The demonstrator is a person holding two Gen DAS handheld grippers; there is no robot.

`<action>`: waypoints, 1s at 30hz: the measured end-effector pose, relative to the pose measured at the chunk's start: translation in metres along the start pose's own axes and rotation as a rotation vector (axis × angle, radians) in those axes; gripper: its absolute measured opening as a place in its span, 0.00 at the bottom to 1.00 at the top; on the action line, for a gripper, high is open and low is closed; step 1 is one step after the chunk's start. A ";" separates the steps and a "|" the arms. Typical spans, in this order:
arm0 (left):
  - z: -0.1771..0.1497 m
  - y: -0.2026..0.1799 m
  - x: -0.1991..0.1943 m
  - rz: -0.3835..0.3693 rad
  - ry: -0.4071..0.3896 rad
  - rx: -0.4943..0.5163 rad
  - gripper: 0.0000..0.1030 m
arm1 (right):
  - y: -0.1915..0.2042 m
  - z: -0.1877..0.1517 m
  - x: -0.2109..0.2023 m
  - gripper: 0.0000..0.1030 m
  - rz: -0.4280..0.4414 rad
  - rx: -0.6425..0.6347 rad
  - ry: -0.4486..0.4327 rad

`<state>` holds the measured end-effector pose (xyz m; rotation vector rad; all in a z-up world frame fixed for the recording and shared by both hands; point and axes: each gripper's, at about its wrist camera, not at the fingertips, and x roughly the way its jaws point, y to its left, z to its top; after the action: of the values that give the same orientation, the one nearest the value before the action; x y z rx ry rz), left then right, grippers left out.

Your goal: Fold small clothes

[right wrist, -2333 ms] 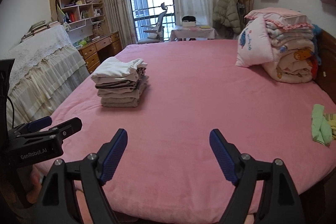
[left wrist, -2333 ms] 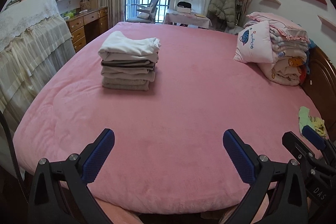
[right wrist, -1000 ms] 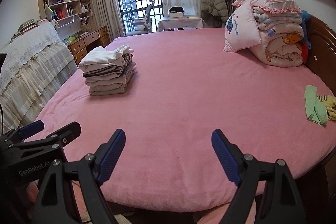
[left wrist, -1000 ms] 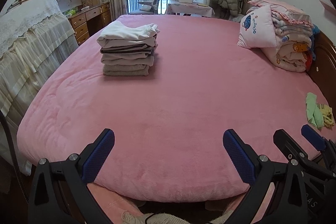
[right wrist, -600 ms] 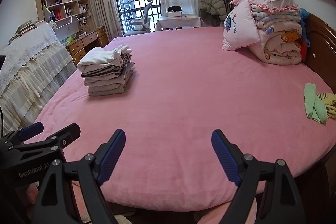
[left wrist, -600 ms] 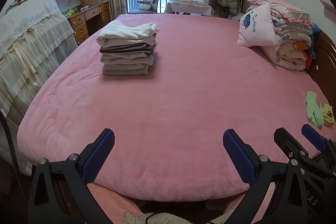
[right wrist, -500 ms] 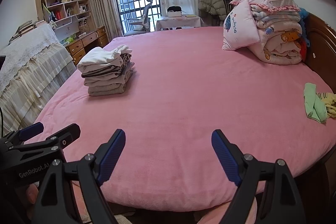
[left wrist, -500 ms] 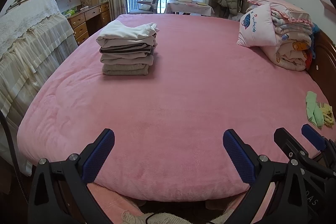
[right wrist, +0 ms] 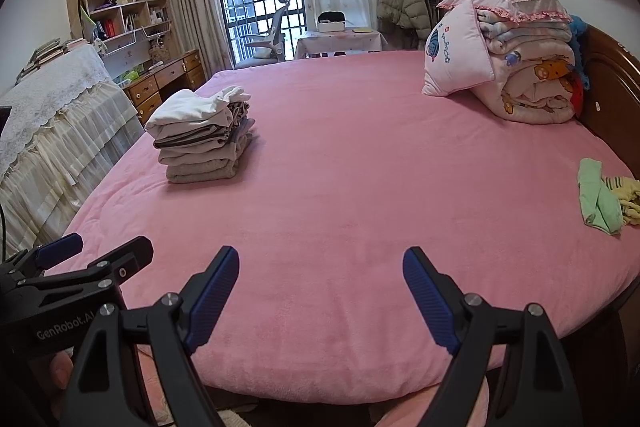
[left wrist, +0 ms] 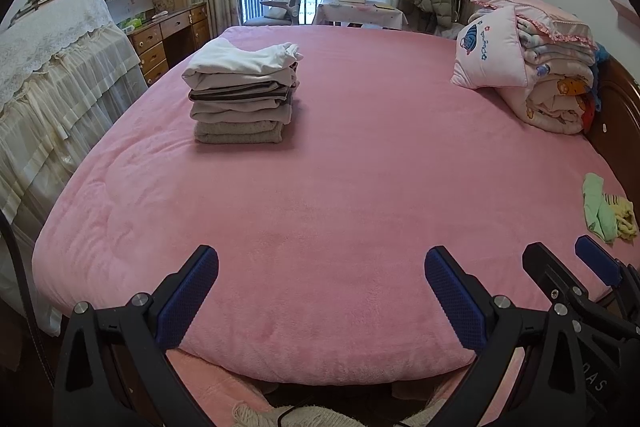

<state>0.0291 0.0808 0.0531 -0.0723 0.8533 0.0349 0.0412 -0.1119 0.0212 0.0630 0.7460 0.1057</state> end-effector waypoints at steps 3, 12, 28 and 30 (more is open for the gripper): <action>0.001 0.000 0.001 -0.001 0.001 0.000 1.00 | -0.001 0.000 0.000 0.82 0.001 0.000 0.002; 0.002 0.005 0.005 -0.007 0.007 0.002 1.00 | -0.002 0.000 0.000 0.82 0.000 0.001 0.003; 0.003 0.009 0.006 -0.011 0.007 0.008 1.00 | -0.005 0.002 0.001 0.82 -0.003 0.000 0.000; 0.003 0.009 0.006 -0.010 0.006 0.006 1.00 | -0.005 0.002 0.001 0.82 -0.003 0.001 0.001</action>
<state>0.0350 0.0904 0.0499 -0.0714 0.8588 0.0225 0.0433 -0.1169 0.0216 0.0630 0.7466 0.1024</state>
